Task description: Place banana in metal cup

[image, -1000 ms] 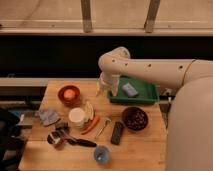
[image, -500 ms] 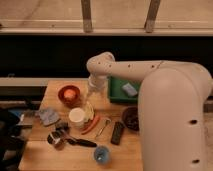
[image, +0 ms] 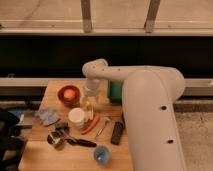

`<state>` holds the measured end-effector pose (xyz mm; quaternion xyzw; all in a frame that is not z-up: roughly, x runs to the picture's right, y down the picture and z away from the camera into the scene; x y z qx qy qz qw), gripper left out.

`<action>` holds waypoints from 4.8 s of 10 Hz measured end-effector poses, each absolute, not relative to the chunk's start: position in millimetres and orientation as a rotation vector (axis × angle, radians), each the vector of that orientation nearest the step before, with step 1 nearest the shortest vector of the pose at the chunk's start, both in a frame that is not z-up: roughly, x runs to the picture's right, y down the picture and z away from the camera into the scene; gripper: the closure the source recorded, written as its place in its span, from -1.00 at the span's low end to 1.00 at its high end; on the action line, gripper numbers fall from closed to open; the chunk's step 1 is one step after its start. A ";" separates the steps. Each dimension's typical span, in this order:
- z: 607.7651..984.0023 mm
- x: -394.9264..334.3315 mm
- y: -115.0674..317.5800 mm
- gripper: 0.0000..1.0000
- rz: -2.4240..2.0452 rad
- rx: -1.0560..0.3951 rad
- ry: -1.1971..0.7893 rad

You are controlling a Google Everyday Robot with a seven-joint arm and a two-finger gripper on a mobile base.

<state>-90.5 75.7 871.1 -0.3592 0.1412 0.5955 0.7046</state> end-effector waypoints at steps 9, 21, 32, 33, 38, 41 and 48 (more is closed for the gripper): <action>904.2 -105.0 103.5 0.55 1.335 -0.814 0.408; 819.5 -79.5 -23.7 0.92 1.440 -0.640 0.140; 674.9 -170.4 22.5 0.92 1.130 -0.907 -0.118; 668.3 -177.4 32.9 0.92 1.093 -0.958 -0.116; 666.5 -179.5 36.3 0.92 1.082 -0.974 -0.116; 669.0 -194.2 60.3 0.92 1.038 -1.013 -0.087; 681.0 -262.8 181.6 0.92 0.940 -1.196 0.027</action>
